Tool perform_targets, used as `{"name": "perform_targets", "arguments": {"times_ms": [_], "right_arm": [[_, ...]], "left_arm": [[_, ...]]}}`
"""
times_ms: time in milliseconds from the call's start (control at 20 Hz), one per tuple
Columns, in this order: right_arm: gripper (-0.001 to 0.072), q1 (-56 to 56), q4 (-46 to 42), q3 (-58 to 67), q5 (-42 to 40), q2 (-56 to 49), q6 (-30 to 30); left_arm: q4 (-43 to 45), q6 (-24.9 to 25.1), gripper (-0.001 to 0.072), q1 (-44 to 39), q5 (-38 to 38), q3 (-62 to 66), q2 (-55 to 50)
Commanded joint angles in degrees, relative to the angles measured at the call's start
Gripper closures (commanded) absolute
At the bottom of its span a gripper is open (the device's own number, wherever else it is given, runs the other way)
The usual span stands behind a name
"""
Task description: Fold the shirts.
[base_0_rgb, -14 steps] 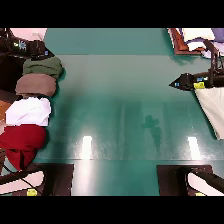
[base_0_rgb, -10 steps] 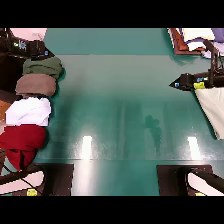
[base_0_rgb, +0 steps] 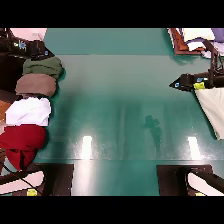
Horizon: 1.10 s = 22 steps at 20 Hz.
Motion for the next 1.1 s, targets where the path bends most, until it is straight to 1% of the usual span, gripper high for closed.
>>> {"name": "perform_targets", "arguments": {"times_ms": [0,50,100,150,200,300,400,550,700,850,1050], "right_arm": [[0.0693,0.0,0.0,0.1,0.0,0.0,0.0],[0.0693,0.0,0.0,0.1,0.0,0.0,0.0],[0.0693,0.0,0.0,0.1,0.0,0.0,0.0],[0.0693,0.0,0.1,0.1,0.1,0.0,0.0],[0.0693,0.0,0.5,0.0,0.1,0.0,0.0],[0.0693,0.0,0.5,0.0,0.2,0.0,0.1],[0.0693,0.0,0.5,0.0,0.2,0.0,0.1],[0.0693,0.0,0.5,0.0,0.4,0.0,0.1],[0.0693,0.1,0.5,0.0,1.6,0.0,0.1],[0.0693,1.4,0.4,-0.1,1.5,0.0,0.1],[0.0693,4.7,0.4,-0.1,-0.1,0.0,0.1]], "left_arm": [[-1.4,0.4,0.0676,0.0,2.3,0.0,0.0],[-0.6,2.5,0.0652,0.0,5.8,0.0,0.0],[2.4,4.0,0.0372,0.0,9.1,0.0,0.0],[7.4,3.0,0.0170,0.0,12.7,-0.2,-0.2],[13.7,0.6,0.0156,0.1,16.0,-0.3,-0.9],[26.6,-4.8,0.0156,0.2,19.2,-0.3,-4.2],[33.5,-7.5,0.0155,0.2,21.2,-0.3,-9.9],[33.8,-7.6,0.0154,0.2,27.2,-0.3,-19.8],[33.8,-7.6,0.0154,0.4,31.8,-0.2,-26.9],[34.0,-10.7,0.0155,1.8,33.7,-0.2,-30.0],[34.0,-10.5,0.0155,4.0,36.1,-0.2,-30.2]]}}
